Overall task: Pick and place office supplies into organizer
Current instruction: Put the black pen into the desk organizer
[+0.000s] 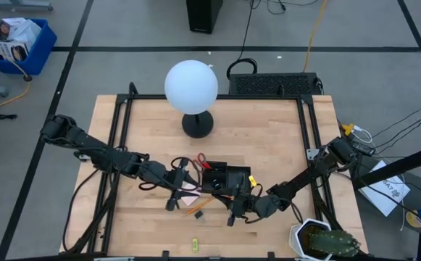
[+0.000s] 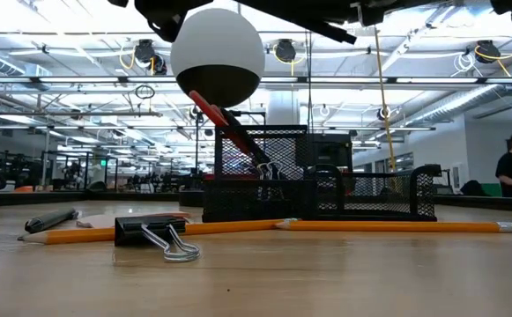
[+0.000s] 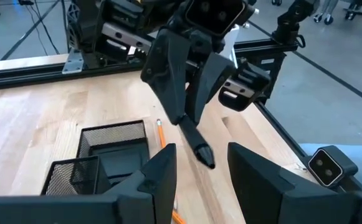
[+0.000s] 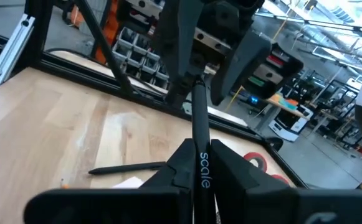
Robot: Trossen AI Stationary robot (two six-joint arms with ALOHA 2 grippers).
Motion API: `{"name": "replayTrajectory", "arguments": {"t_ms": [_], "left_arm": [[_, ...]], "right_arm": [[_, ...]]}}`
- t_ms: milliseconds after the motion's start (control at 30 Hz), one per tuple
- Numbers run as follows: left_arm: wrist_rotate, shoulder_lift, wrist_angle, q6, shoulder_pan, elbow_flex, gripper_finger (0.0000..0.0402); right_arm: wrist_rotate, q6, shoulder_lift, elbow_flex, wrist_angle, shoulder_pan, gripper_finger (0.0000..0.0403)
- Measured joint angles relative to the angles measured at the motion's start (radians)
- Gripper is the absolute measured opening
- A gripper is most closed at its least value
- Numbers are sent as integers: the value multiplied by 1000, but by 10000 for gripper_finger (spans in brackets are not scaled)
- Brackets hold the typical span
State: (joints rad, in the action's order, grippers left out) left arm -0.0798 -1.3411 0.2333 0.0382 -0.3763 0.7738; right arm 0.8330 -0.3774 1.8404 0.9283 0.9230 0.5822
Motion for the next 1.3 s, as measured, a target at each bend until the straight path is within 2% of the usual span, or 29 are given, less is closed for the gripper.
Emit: {"name": "replayTrajectory", "arguments": {"t_ms": [367, 567, 900, 1067, 1167, 1300], "left_arm": [[0, 0, -2, 41, 39, 0, 149], [0, 0, -23, 77, 59, 0, 144], [23, 0, -8, 71, 68, 0, 42], [18, 0, -10, 69, 68, 0, 36], [10, 0, -8, 70, 68, 0, 36], [-3, 0, -16, 87, 69, 0, 41]], "right_arm": [[-79, 1, 0, 0, 23, -48, 24], [-78, -6, 0, 0, 30, -64, 27], [-70, -5, 0, 0, 32, -68, 28], [-71, -5, -1, 0, 35, -70, 29], [-76, -7, -1, 0, 47, -61, 50], [-81, -36, 0, 0, 82, -42, 99]]}}
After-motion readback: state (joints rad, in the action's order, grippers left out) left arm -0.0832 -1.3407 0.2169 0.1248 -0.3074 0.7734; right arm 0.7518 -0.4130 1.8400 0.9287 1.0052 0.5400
